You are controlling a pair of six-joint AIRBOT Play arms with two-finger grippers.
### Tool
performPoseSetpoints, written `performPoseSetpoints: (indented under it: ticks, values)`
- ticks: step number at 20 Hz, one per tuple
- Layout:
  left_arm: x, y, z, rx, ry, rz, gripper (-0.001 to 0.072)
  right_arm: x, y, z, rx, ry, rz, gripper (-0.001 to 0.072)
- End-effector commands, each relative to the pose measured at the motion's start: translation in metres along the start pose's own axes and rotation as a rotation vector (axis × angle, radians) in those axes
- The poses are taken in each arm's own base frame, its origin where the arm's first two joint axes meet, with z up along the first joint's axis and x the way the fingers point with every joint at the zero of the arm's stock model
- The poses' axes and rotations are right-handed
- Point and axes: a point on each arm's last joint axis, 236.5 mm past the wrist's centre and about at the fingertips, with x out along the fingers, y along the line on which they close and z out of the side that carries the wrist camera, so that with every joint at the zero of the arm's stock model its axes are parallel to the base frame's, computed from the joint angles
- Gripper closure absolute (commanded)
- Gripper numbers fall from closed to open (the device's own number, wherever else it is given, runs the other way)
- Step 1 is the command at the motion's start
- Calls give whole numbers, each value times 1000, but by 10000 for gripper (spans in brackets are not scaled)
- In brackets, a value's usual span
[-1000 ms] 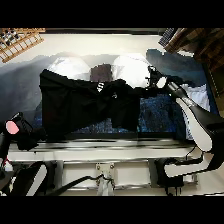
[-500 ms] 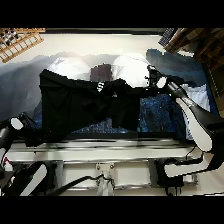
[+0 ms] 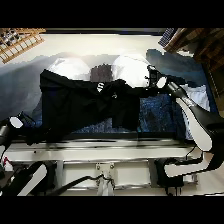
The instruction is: Fold the clothes and pants, and hang the long-sleeved shirts on hangers.
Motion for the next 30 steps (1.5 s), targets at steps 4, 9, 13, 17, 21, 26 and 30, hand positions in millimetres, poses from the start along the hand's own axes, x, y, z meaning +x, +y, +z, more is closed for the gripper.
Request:
performPoseSetpoints:
  ticks: [4,9,13,17,21,26,30]
  values:
    - [7,-14,10,-37,-25,-58,701,0,1,0,-2,2,1,689]
    - [-21,-41,26,-32,-105,-160,703,0,1,1,-2,-2,0,689]
    - [-73,-70,56,-2,-263,-264,704,-1,4,2,11,-9,14,689]
    - [-148,-115,91,60,-481,-443,705,-30,30,19,40,-85,92,690]
    - [-258,-152,118,149,-760,-598,706,-99,65,48,10,-250,175,690]
    - [-424,-166,124,176,-1182,-764,706,-236,127,85,5,-557,359,690]
    - [-557,-165,69,263,-1462,-880,706,-412,176,99,-15,-950,551,689]
